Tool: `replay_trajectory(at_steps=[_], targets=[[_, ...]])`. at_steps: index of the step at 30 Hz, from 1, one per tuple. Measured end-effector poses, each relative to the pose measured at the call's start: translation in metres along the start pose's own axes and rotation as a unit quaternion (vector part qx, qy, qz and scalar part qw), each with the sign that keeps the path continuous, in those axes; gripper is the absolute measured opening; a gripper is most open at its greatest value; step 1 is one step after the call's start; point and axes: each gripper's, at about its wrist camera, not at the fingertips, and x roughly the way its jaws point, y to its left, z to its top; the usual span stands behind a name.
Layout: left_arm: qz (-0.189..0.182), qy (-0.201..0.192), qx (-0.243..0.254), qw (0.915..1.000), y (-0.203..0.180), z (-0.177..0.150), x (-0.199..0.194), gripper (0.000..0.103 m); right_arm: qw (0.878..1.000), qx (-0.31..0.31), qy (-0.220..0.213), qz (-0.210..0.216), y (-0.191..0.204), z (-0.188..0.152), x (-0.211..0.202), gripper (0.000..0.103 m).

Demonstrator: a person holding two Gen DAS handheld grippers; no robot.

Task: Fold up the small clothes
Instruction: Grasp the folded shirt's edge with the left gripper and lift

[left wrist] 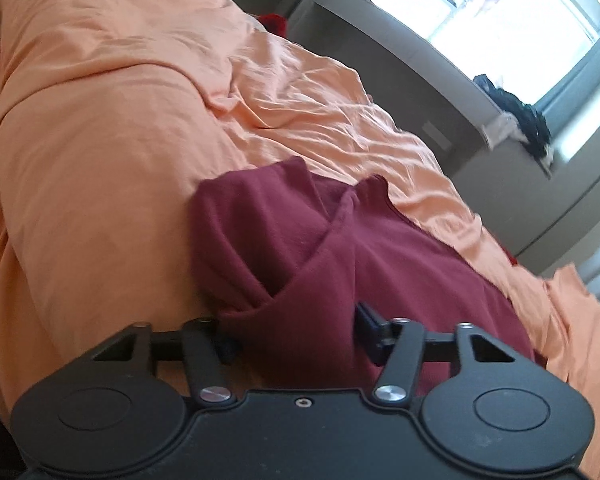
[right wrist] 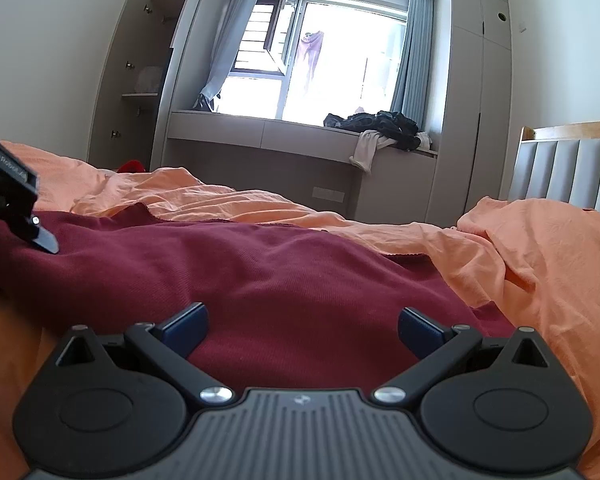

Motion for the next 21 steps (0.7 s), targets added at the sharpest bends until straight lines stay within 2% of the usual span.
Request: replay_trajectory(at_steps=[5,15,18,21], targets=[[-0.003,-0.005,0.013,0.9999,-0.006,0.001,-0.001,0.034,1.000,-0.002,0.001,-0.001,0.000,0.001,0.000,0.103],[-0.004,-0.014,0.035,0.9993,-0.014,0.004,-0.004,0.018,1.000,-0.006,0.003,0.004,-0.003,0.001,-0.001,0.103],[-0.003,-0.027,0.072,0.9970,-0.028,0.006,-0.009,0.015,1.000,-0.013,0.004,0.010,-0.005,0.003,-0.002,0.103],[-0.018,-0.041,0.123,0.9914,-0.049,0.011,-0.014,0.015,1.000,-0.011,0.010,0.019,-0.010,0.005,-0.002,0.103]])
